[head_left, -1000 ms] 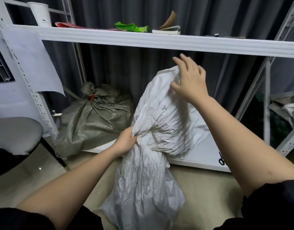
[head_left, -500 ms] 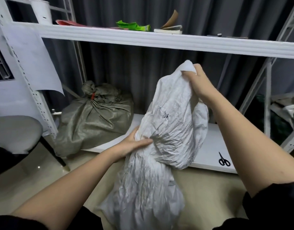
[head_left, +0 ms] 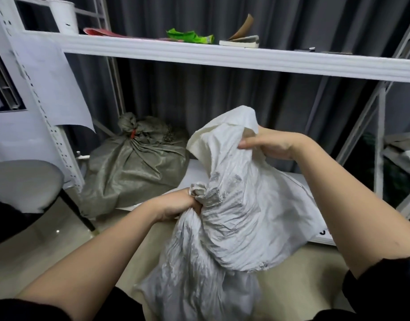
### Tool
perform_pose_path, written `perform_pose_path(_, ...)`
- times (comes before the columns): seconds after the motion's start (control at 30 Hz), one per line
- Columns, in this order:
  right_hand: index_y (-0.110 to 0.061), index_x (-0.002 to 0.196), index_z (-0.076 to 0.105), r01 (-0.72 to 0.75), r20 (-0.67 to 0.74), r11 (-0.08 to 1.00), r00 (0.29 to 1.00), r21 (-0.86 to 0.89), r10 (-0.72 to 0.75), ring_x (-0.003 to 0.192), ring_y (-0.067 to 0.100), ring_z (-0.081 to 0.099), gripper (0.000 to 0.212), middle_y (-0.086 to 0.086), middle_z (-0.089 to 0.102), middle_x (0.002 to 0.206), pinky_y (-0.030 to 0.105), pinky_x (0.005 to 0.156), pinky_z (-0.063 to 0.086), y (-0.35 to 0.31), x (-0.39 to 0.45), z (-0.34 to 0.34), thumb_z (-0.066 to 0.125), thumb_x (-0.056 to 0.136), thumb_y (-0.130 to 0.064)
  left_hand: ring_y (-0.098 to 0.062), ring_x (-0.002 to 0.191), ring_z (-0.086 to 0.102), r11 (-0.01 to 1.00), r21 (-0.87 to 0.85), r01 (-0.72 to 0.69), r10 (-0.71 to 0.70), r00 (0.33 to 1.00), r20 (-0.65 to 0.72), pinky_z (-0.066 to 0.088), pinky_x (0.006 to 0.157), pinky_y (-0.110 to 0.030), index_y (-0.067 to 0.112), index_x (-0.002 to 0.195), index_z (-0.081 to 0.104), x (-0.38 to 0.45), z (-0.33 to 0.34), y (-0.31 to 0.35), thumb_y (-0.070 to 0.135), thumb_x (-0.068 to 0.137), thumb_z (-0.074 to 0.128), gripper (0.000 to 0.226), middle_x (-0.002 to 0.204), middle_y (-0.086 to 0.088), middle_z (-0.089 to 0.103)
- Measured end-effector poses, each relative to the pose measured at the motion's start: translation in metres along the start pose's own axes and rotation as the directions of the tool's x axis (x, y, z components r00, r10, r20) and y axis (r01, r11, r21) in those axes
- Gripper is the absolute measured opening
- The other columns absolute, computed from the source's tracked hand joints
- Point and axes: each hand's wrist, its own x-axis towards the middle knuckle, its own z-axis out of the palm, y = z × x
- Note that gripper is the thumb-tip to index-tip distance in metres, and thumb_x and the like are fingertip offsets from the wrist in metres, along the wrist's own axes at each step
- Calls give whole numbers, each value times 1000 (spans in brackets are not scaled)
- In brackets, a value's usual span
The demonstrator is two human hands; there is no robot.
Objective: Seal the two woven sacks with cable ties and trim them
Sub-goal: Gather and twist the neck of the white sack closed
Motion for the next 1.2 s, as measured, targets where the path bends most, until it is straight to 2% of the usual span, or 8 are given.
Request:
perform_pose_path(0.13, -15, 146, 28, -20, 33, 1000, 999, 12, 19, 109, 5, 64, 92, -10, 65, 119, 19, 83, 52, -5, 1, 20, 77, 70, -31, -5, 83, 62, 998, 62, -2, 0, 999, 32, 53, 73, -14, 20, 96, 60, 2, 9, 3, -19, 84, 39, 47, 96, 3, 65)
perform_pose_path(0.3, -37, 134, 27, -107, 110, 994, 988, -33, 110, 121, 6, 51, 77, -9, 47, 137, 29, 103, 42, 0, 14, 59, 72, 73, -36, -4, 116, 47, 967, 215, -136, 149, 988, -41, 42, 92, -12, 28, 128, 42, 1, 19, 8, 15, 87, 59, 46, 126, 12, 49)
perform_pose_path(0.43, -22, 125, 52, -274, 227, 960, 933, -65, 281, 115, 16, 60, 64, 0, 64, 123, 37, 106, 42, 12, 17, 76, 70, 71, -52, -5, 107, 47, 986, 150, -79, 92, 993, -80, 45, 66, -1, 27, 119, 41, 0, 17, 10, 11, 98, 46, 27, 114, 12, 52)
perform_pose_path(0.53, -15, 119, 61, -310, 80, 944, 944, -115, 320, 109, 22, 65, 74, 6, 70, 114, 42, 103, 46, 23, 11, 65, 75, 61, -58, -7, 107, 56, 989, 121, -89, 98, 993, -67, 49, 81, -9, 20, 125, 54, -2, 10, 10, 7, 89, 56, 38, 119, 8, 60)
perform_pose_path(0.67, -16, 95, 66, -149, -373, 986, 913, 78, 167, 94, 25, 65, 40, 7, 70, 94, 43, 89, 51, 21, -7, 28, 65, 60, -36, -22, 91, 61, 999, 24, -30, 34, 979, -200, 46, 80, -29, -2, 106, 65, 2, -9, 0, 6, 58, 57, 50, 99, -14, 67)
perform_pose_path(0.77, -21, 97, 65, 33, -570, 999, 820, -40, -51, 93, 19, 66, 22, -1, 70, 95, 32, 79, 52, 2, -19, 4, 59, 76, -23, -16, 96, 66, 998, -17, -63, 58, 976, -212, 51, 80, -24, 16, 103, 67, 4, -19, -6, 14, 65, 63, 39, 103, -2, 71)
perform_pose_path(0.97, -19, 94, 52, 90, -500, 699, 635, -710, -590, 92, 20, 53, 17, 1, 56, 98, 38, 76, 41, -57, -17, 8, 49, 81, -29, 8, 95, 60, 960, 210, -184, 207, 973, -97, 47, 83, -5, 19, 119, 57, 14, 5, -3, 5, 73, 78, 52, 108, 12, 65)
perform_pose_path(1.2, -15, 106, 50, -18, -580, 694, 565, -720, -587, 91, 28, 55, 31, 1, 61, 93, 40, 76, 43, -97, -10, 33, 54, 84, -36, -3, 127, 46, 932, 191, -309, 353, 895, -273, 36, 107, -22, 21, 133, 51, 24, 25, -11, 13, 87, 64, 49, 138, 10, 52)
